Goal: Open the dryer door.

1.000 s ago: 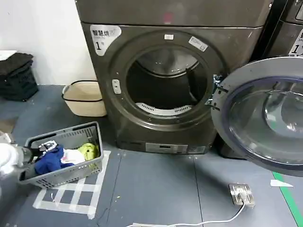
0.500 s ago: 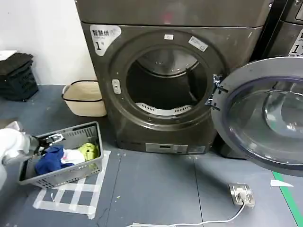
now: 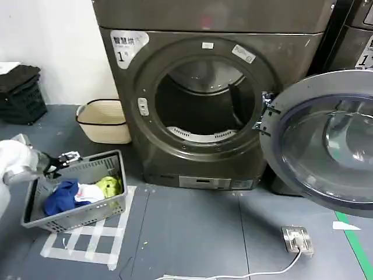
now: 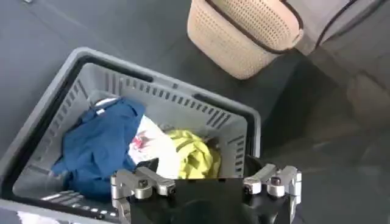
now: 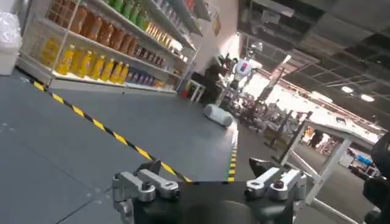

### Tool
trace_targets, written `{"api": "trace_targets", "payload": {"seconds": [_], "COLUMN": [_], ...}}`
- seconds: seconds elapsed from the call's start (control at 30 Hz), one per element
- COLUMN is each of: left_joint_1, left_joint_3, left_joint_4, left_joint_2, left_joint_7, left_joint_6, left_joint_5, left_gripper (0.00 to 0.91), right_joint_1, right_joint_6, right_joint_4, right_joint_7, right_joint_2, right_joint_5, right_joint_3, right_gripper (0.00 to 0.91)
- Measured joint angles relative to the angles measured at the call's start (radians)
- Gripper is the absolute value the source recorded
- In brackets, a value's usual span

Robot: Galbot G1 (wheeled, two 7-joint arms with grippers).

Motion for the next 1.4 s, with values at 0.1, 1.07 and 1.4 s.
{"api": "trace_targets", "payload": {"seconds": [0.1,1.07,1.4], "left_joint_1": [-0.009,-0.001,0.002], "left_joint_3": [0.012,0.013,-0.001], "left_joint_4": [0.006,0.036,0.042], "left_joint_2": [0.004,0.0,-0.005], "left_joint_7": [0.0,-0.015,-0.049], "left_joint_6": [0.0,0.0,0.0], "left_joint_5": [-0.012,-0.027,-0.08], "left_gripper": [0.907,0.907,0.907], "right_joint_1": [0.002,0.008,0.011], "right_joint_6": [0.0,0.025,0.03], "right_joint_4": [0.001,-0.011,-0.011], "right_joint_7": [0.0,-0.014,-0.014], "right_joint_2": [0.0,0.003,0.006], "right_joint_5": [0.0,-0.002,-0.003], "right_joint_3": [-0.003,-0.01,-0.012], "right_gripper": [0.907,0.907,0.907]}}
